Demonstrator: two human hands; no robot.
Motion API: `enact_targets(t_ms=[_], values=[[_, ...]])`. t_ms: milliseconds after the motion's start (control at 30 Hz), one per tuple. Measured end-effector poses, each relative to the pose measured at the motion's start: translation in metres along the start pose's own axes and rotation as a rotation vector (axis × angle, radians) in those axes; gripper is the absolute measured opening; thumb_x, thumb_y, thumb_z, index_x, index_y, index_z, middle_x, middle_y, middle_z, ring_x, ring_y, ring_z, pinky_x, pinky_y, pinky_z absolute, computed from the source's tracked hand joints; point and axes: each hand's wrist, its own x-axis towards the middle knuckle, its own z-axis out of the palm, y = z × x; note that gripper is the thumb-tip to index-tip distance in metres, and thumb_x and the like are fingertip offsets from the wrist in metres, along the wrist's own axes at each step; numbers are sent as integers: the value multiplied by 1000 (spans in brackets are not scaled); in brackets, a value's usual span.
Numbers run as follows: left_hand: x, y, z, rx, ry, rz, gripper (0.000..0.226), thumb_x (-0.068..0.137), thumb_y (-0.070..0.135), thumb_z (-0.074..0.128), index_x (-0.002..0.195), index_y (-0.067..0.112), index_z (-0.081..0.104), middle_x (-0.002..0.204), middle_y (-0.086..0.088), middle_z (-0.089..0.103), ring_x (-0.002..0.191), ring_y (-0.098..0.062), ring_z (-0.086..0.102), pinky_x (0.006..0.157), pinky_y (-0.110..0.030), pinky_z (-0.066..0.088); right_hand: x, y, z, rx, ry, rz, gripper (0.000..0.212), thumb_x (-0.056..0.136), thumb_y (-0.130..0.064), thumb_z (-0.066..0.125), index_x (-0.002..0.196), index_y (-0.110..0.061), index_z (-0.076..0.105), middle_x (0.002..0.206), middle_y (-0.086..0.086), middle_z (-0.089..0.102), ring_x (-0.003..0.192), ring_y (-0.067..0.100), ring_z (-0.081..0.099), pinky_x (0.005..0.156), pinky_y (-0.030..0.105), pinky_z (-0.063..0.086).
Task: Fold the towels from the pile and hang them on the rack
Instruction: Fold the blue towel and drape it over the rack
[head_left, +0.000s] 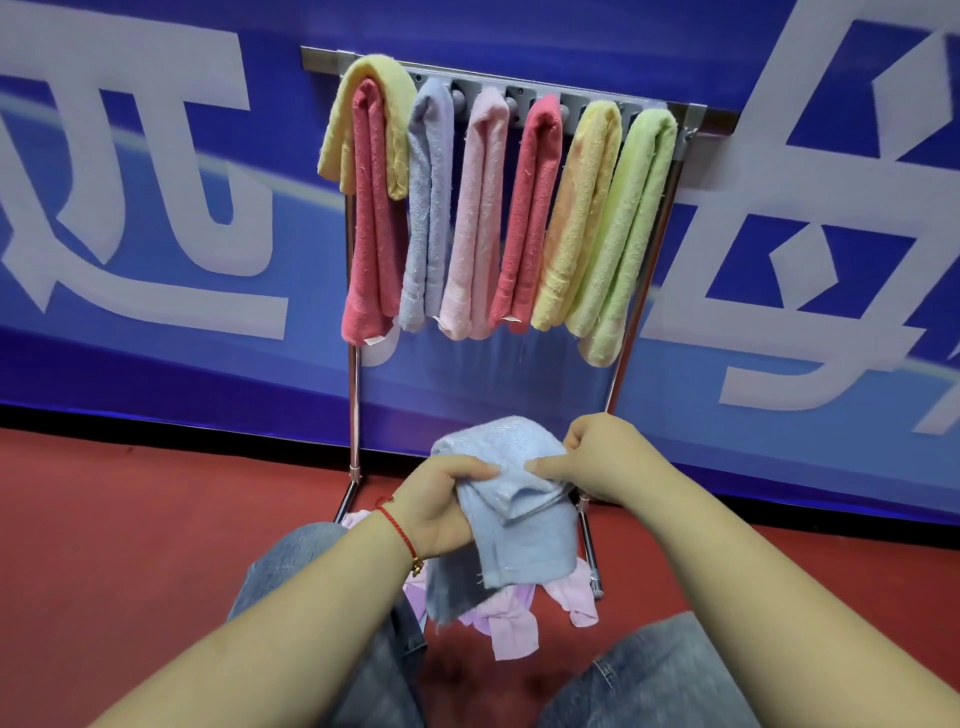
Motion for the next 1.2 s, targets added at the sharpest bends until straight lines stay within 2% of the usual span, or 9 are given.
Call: enact_targets(t_ms=[67,233,333,433,567,767,900,1000,1200], values=[[3,-4,-1,41,17,5,53,63,-14,51,115,-8,60,118,-26,60,106,-36,62,93,-45,50,4,-1,-1,154,-18,18,40,75,-28,72,60,-15,37,61,0,44,57,17,43,53,28,38],[-2,-11,3,121,-28,-16,37,66,-11,53,92,4,75,98,-18,70,89,-28,69,82,-39,56,13,-3,-2,984,-234,285,11,81,-4,56,71,-9,52,69,9,54,62,20,56,56,27,52],[-2,-15,-1,188,1,-49,41,69,-17,51,98,3,72,99,-17,70,93,-28,68,84,-39,55,19,-5,1,1296,-335,319,18,82,3,45,67,-5,52,63,8,51,53,16,56,52,25,53],[3,-18,-2,166,110,-78,30,85,-16,44,105,-2,62,100,-20,69,90,-29,68,87,-42,52,21,-16,3,1458,-366,300,22,84,6,39,68,-2,52,59,9,55,51,15,60,49,21,54],[8,-23,-1,101,176,-151,27,86,-7,44,98,-8,68,107,-24,66,91,-32,67,93,-43,47,21,-35,-3,1578,-374,203,20,88,10,37,83,6,56,81,19,60,78,23,62,63,27,58],[5,-27,4,7,150,-141,32,69,-7,47,90,-9,71,99,-24,68,85,-34,69,89,-45,46,19,-49,-18,1618,-329,91,20,86,12,37,83,5,56,86,19,60,82,24,62,73,30,57],[5,-16,-3,-59,181,-52,38,68,-4,44,102,-12,61,98,-25,68,82,-35,70,84,-45,46,12,-41,-20,1604,-382,74,24,86,13,33,81,4,56,77,17,62,73,22,64,61,26,59],[1,-4,-9,-106,134,30,45,65,-6,42,104,-14,62,106,-28,65,91,-38,67,84,-48,52,8,-29,-11,1517,-434,101,24,85,12,33,83,6,56,78,18,62,66,20,65,56,23,56],[-9,15,-22,-179,-16,196,87,35,-1,72,119,-14,53,119,-32,56,105,-42,60,85,-54,51,6,-11,10,1509,-471,221,19,83,13,38,85,8,56,84,21,61,67,23,67,55,25,56]])
